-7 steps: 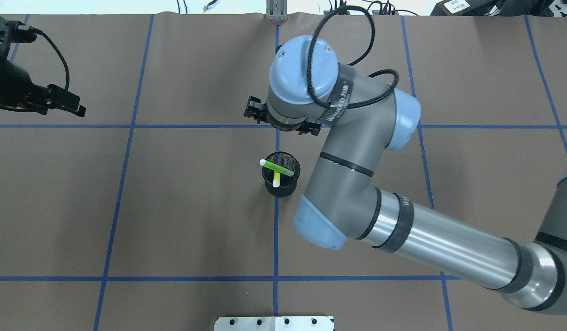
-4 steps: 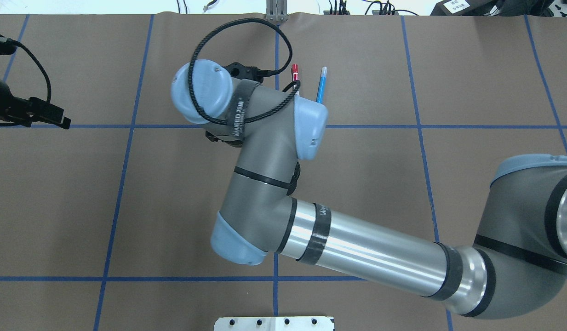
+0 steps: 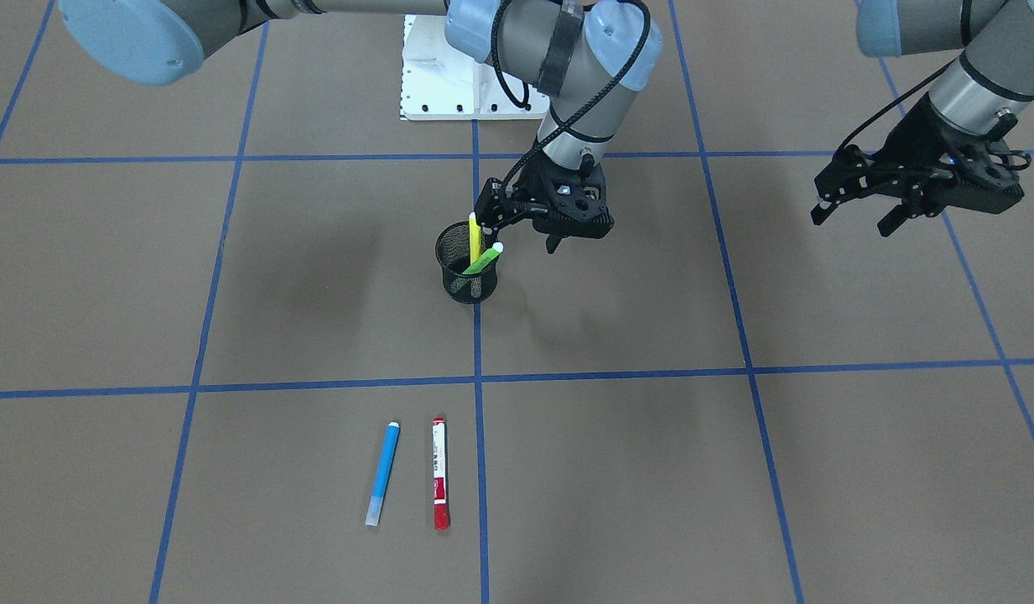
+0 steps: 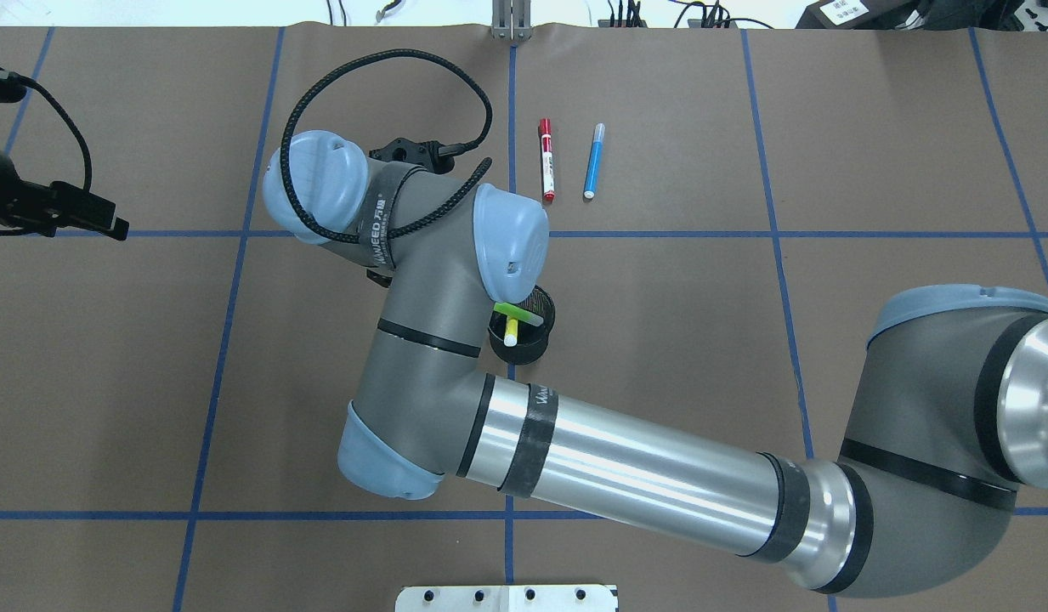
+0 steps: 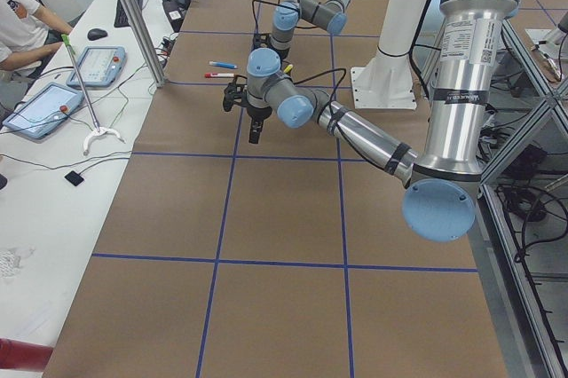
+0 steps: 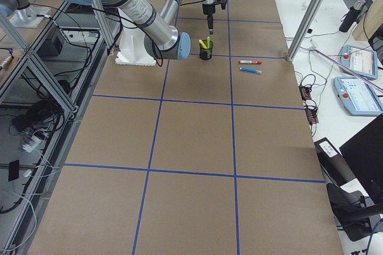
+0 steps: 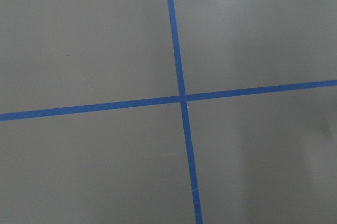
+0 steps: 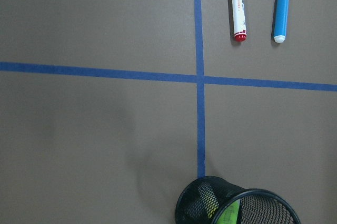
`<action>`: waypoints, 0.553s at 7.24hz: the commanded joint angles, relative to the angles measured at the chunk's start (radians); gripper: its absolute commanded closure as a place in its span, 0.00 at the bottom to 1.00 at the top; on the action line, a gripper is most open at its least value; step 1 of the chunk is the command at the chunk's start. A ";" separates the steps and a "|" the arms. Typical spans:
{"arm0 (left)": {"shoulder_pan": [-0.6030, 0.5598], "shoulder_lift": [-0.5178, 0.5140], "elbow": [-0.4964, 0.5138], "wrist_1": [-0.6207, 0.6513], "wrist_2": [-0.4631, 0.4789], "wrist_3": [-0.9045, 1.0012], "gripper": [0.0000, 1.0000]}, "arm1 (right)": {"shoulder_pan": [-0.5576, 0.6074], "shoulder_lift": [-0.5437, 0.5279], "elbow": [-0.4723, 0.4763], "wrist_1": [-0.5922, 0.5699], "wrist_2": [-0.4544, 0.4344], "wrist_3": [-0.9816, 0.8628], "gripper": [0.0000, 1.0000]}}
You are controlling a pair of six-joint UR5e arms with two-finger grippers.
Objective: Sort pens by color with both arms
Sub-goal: 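Lower the right gripper over the pen cup toward the green highlighter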
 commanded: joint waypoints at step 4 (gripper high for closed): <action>0.001 0.001 -0.014 0.001 0.001 -0.001 0.01 | 0.000 -0.037 0.002 -0.014 -0.013 -0.090 0.24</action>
